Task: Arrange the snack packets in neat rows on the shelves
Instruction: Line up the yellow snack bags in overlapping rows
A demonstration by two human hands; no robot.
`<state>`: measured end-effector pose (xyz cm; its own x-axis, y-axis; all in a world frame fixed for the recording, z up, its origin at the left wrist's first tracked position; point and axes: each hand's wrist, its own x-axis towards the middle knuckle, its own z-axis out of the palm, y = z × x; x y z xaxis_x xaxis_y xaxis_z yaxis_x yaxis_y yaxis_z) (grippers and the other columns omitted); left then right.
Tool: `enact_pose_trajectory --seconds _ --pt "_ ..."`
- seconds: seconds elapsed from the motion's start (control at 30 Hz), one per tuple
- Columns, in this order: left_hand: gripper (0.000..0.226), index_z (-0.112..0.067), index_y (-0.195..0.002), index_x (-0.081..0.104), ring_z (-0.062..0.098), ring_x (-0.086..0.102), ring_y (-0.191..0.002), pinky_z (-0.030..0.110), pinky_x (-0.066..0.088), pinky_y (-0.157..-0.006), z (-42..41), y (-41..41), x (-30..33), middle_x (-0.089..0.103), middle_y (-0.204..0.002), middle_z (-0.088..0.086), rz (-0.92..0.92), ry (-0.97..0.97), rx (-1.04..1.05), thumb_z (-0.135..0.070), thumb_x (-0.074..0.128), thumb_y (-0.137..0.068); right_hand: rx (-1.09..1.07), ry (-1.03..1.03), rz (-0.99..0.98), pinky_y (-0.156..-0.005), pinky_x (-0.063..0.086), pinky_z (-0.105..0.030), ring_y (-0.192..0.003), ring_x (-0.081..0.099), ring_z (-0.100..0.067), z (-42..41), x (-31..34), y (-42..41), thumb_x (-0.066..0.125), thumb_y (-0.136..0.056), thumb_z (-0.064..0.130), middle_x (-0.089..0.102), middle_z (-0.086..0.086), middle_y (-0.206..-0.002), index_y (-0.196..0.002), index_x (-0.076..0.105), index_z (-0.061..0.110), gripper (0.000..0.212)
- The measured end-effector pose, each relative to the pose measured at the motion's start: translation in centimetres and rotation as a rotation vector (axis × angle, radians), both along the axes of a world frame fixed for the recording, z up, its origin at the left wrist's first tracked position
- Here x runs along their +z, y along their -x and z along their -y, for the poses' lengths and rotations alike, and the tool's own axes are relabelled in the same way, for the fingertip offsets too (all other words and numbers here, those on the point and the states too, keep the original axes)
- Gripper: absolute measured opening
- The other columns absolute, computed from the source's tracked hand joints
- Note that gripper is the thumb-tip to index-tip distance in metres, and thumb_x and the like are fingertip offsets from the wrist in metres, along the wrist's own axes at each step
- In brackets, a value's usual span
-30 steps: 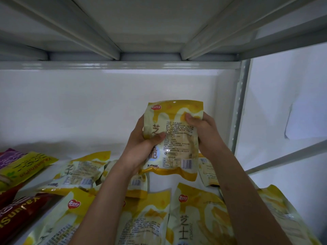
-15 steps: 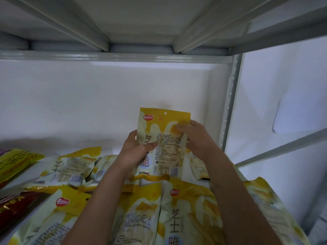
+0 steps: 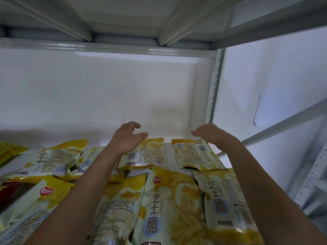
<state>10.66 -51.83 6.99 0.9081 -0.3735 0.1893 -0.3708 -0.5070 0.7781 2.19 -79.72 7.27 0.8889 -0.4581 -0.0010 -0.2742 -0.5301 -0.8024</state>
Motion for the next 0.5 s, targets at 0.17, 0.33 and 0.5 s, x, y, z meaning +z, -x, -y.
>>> enact_pose_trajectory --seconds 0.17,0.33,0.5 --pt "0.024 -0.015 -0.115 0.076 0.016 0.067 -0.102 0.017 0.047 -0.074 6.7 1.6 -0.6 0.073 -0.113 0.001 0.119 -0.231 -0.218 -0.029 0.065 -0.099 -0.049 0.226 -0.166 -0.065 0.044 -0.028 -0.077 0.057 -0.019 1.6 -3.9 -0.4 0.063 -0.095 0.024 0.059 -0.006 -0.088 -0.092 0.061 0.006 0.018" --pt "0.026 -0.009 -0.091 0.058 0.017 0.055 -0.072 0.028 0.043 -0.059 13.2 2.3 -4.5 0.056 -0.085 0.003 0.067 -0.459 -0.223 -0.032 0.064 -0.101 -0.051 0.342 -0.298 -0.086 0.055 -0.033 -0.1 0.06 -0.024 1.2 -6.8 -0.1 0.059 -0.1 0.025 0.057 -0.006 -0.108 -0.113 0.049 0.014 0.02" --pt "0.028 -0.01 -0.117 0.06 0.023 0.066 -0.092 0.037 0.06 -0.083 14.9 2.4 -6.2 0.066 -0.109 0.008 0.019 -0.403 -0.157 -0.029 0.068 -0.098 -0.153 0.328 -0.157 -0.085 0.052 -0.031 -0.11 0.063 -0.027 1.5 -7.8 -0.7 0.071 -0.092 0.016 0.062 -0.008 -0.115 -0.121 0.055 0.008 0.034"
